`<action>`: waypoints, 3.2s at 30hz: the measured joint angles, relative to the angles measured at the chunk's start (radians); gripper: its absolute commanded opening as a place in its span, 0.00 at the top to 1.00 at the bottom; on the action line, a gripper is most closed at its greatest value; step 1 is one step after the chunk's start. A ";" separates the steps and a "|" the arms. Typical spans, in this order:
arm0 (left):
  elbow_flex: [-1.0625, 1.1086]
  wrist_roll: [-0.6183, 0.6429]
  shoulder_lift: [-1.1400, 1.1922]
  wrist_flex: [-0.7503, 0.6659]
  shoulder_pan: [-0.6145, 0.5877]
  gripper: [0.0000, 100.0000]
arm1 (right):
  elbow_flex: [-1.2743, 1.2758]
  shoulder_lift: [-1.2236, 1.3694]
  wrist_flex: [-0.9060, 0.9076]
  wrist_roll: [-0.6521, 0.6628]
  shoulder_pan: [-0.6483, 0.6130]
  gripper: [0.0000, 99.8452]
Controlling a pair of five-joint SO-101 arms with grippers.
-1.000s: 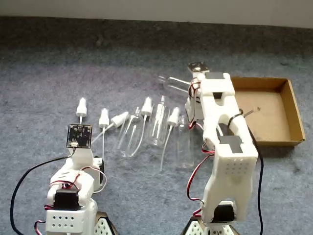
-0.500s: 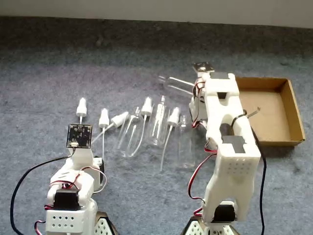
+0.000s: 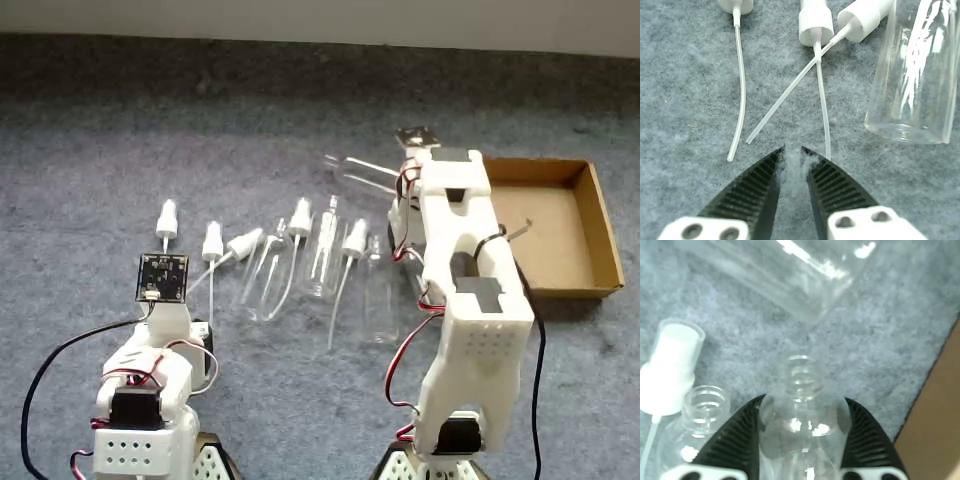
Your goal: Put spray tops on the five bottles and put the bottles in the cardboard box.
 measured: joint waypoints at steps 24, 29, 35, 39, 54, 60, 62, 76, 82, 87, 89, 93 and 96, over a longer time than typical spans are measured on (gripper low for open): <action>0.000 0.000 0.000 0.000 0.000 0.99 | -0.632 -0.034 0.414 0.000 0.035 0.93; 0.000 0.000 0.000 0.000 0.000 0.99 | -0.678 -0.189 0.414 0.000 0.035 0.93; 0.000 0.000 0.000 0.000 0.000 0.99 | -0.617 -0.436 0.416 0.000 0.034 0.93; 0.000 0.000 0.000 0.000 0.000 0.99 | -0.520 -0.574 0.416 0.000 0.034 0.93; 0.000 -0.170 0.000 0.035 0.000 0.99 | -0.272 -0.819 0.417 0.000 0.034 0.93; 0.000 -0.183 0.000 0.035 0.000 0.99 | -0.272 -0.959 0.417 0.000 0.034 0.93; 0.000 -0.183 0.000 0.035 0.000 0.99 | -0.272 -1.010 0.417 0.000 0.034 0.93; 0.000 -0.187 0.000 0.035 0.000 0.99 | -0.166 -1.277 0.417 0.000 0.032 0.93; 0.000 -0.190 0.000 0.035 0.000 0.99 | 0.066 -1.444 0.405 0.000 0.032 0.93; 0.000 -0.213 0.000 0.035 0.000 0.99 | 0.334 -1.583 0.236 0.000 0.032 0.93; 0.000 -0.276 0.000 0.035 0.000 0.99 | 0.477 -1.643 0.143 -0.002 0.034 0.93; 0.000 -0.407 0.000 0.035 0.000 0.99 | 0.783 -1.766 -0.058 -0.003 0.032 0.93; 0.000 -0.445 0.000 0.035 0.000 0.99 | 1.003 -1.870 -0.224 -0.003 0.032 0.93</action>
